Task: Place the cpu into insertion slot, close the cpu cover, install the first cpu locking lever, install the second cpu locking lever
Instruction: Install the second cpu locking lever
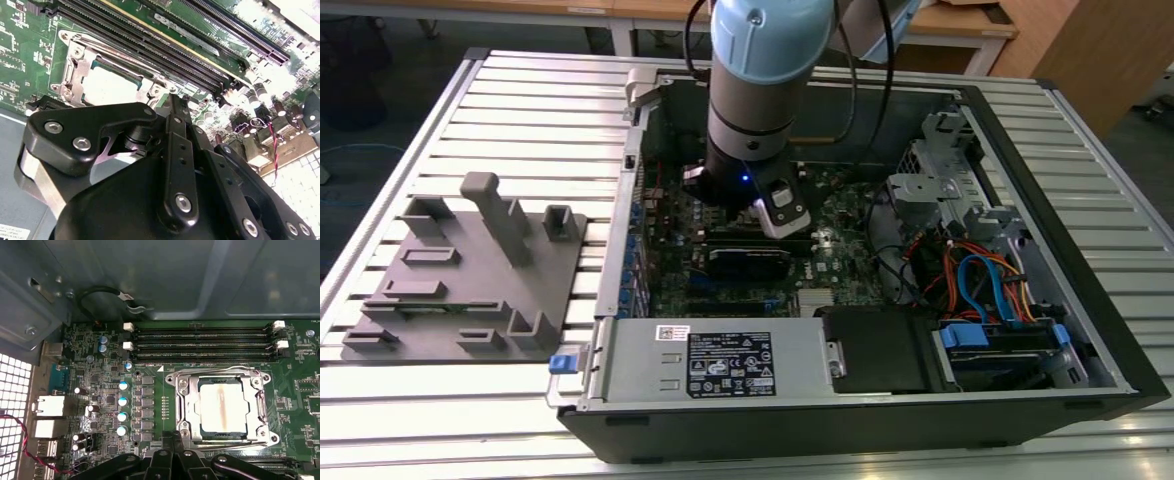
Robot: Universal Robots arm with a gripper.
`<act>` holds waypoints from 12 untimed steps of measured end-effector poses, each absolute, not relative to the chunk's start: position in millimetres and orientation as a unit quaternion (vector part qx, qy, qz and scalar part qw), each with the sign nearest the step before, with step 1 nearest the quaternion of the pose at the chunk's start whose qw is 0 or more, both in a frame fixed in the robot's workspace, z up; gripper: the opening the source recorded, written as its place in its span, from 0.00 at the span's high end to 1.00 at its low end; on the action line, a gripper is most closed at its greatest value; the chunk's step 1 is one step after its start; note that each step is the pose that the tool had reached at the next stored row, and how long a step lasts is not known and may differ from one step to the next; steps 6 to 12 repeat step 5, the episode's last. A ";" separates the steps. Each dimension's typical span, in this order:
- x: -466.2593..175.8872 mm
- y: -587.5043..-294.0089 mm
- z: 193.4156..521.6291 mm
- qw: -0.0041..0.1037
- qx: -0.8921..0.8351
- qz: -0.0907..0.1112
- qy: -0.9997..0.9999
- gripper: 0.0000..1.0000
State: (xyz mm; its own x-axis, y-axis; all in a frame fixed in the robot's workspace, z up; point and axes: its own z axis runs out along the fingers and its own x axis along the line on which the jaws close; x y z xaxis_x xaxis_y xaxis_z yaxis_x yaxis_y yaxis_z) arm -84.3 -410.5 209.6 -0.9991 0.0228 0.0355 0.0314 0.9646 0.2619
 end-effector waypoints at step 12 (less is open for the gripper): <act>-84.3 -410.6 209.7 0.016 -0.014 -0.132 -0.991 0.90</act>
